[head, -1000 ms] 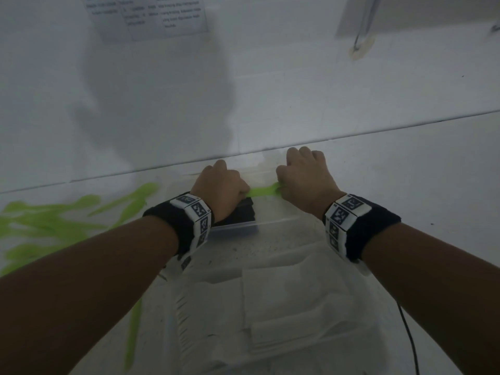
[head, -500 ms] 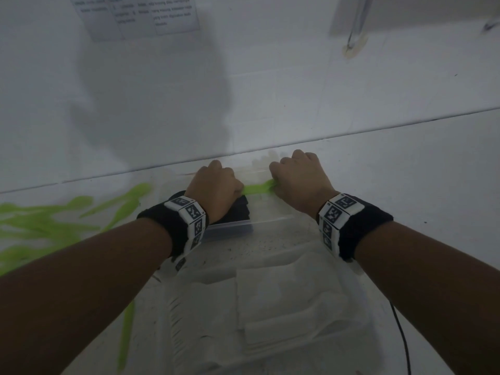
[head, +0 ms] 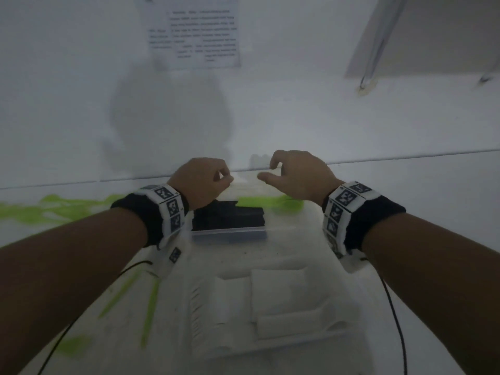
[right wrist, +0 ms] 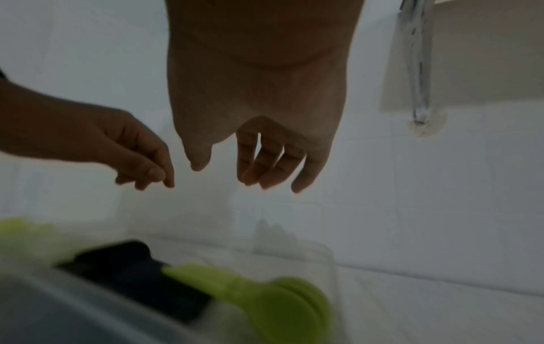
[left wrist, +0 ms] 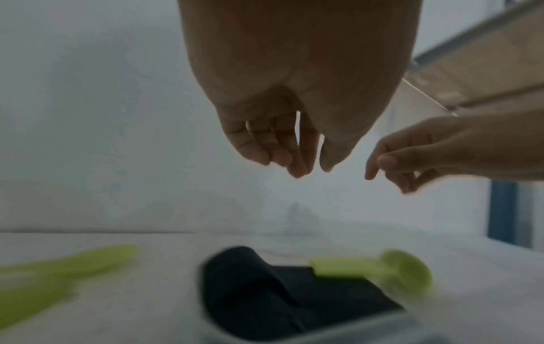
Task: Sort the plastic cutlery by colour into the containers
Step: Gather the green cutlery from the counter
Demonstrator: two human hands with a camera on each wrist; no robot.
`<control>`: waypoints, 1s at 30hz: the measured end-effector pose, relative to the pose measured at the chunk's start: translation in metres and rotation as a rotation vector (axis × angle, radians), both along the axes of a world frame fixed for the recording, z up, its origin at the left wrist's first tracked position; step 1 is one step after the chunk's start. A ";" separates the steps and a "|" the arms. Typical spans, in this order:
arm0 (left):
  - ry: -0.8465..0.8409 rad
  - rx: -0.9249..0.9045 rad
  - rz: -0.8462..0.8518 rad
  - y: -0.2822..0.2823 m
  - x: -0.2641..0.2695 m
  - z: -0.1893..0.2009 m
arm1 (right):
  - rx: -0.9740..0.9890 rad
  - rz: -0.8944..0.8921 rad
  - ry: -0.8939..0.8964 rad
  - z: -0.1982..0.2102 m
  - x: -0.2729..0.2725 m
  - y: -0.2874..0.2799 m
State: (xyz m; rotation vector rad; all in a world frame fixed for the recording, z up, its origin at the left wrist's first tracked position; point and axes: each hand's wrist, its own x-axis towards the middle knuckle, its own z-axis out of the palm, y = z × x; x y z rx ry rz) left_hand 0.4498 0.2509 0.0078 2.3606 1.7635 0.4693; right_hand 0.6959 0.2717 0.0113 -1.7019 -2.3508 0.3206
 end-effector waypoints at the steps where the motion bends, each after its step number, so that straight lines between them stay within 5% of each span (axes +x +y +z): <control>1: -0.016 -0.030 0.045 -0.006 -0.012 0.007 | -0.068 0.001 0.075 0.007 -0.010 -0.001; 7: 0.178 -0.380 0.280 -0.061 -0.109 0.026 | -0.323 0.175 0.289 0.029 -0.103 -0.025; 17: 0.095 -0.494 0.638 -0.208 -0.261 0.023 | -0.404 0.426 0.134 0.000 -0.292 -0.102; 23: 0.016 -0.507 0.619 -0.244 -0.325 -0.010 | -0.413 0.442 -0.023 -0.039 -0.348 -0.137; 30: -0.004 -0.442 0.405 -0.234 -0.387 -0.037 | -0.321 0.303 -0.134 -0.063 -0.384 -0.151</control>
